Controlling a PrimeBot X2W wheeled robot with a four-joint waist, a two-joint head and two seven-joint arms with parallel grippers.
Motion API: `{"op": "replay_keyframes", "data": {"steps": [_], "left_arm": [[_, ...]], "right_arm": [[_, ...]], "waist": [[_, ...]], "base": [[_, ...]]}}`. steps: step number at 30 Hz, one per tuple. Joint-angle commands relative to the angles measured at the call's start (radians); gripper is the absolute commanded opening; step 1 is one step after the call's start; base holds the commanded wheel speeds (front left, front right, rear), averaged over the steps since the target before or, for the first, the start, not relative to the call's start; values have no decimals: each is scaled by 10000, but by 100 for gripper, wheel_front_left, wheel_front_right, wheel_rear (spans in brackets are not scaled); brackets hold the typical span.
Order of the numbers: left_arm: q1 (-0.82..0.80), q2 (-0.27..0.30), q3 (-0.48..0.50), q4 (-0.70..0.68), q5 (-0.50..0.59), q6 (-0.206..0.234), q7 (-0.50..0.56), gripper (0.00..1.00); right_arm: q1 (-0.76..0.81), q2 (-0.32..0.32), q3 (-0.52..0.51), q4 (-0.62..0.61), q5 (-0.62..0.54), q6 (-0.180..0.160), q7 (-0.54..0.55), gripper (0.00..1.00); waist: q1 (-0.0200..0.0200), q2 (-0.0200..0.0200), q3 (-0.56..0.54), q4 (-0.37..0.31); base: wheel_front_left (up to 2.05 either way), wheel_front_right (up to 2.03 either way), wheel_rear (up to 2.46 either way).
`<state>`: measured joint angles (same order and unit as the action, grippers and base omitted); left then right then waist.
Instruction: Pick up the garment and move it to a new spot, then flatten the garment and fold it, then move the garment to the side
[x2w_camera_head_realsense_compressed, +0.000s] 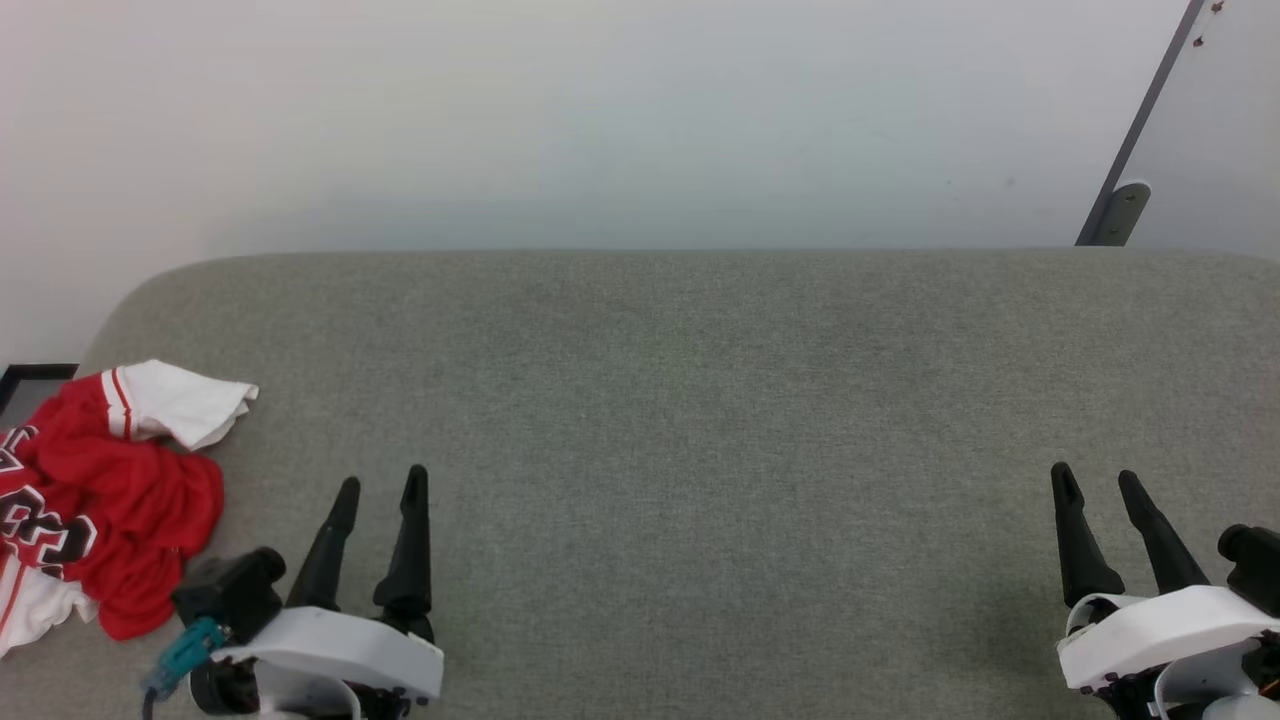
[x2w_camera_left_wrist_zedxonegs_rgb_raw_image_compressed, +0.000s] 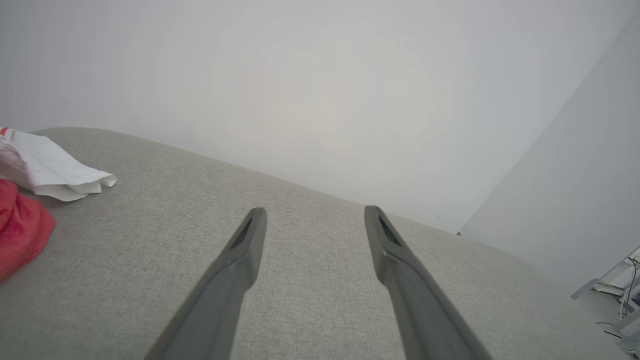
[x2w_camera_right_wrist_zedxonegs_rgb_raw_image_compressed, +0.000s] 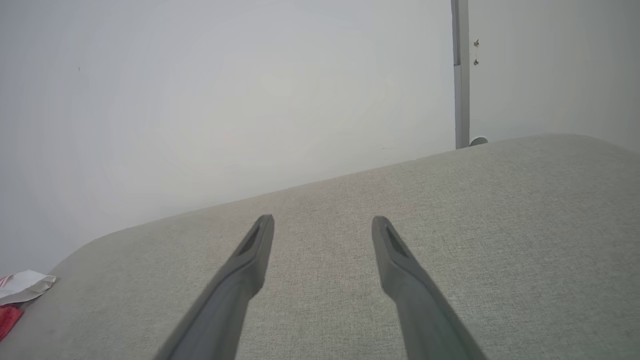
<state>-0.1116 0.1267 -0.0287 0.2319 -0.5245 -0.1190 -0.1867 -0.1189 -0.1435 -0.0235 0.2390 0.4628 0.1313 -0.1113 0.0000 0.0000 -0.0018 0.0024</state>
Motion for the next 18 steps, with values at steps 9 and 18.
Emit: {"op": "replay_keyframes", "data": {"steps": [9, 18], "left_arm": [[-206, 105, -122, -27, 870, -97, -250, 100], [-237, 165, -238, -38, 1527, -122, -431, 100]], "right_arm": [[-108, -63, -4, -197, -900, -8, -176, 100], [-122, -116, 65, -306, -1598, -8, -276, 100]], "waist": [[0, 0, -17, 5], [0, 0, -35, 2]], "base": [[0, 0, 0], [0, 0, 0]]}}
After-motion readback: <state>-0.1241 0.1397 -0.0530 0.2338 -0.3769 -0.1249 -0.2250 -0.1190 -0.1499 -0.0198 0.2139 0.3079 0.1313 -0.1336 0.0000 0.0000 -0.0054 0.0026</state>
